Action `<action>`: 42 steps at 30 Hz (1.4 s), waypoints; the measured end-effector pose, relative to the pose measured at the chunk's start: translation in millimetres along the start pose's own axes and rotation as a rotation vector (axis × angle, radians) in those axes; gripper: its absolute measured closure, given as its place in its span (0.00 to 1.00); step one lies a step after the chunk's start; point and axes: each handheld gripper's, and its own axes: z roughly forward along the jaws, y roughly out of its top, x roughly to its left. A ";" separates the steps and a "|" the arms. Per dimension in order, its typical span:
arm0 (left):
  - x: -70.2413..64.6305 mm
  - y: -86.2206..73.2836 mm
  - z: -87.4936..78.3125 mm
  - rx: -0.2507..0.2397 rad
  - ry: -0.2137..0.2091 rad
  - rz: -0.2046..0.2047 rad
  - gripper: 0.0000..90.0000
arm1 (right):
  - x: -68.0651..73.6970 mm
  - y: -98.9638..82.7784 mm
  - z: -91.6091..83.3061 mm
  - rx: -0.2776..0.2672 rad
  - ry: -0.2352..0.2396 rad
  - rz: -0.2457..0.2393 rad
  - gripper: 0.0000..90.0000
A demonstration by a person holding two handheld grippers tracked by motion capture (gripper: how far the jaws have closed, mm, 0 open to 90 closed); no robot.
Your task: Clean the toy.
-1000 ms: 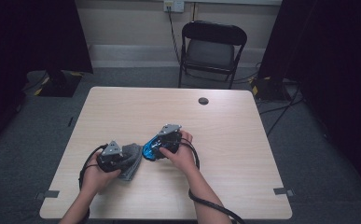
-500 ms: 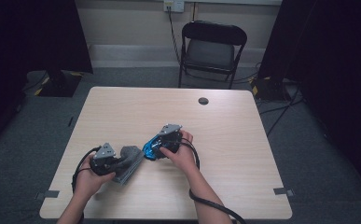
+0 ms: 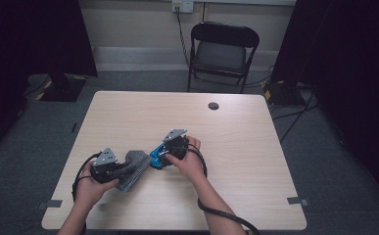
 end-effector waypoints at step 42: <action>-105.3 82.9 108.2 0.042 -0.112 0.081 0.82 | -51.8 -106.8 -148.7 -0.053 -0.050 0.128 0.19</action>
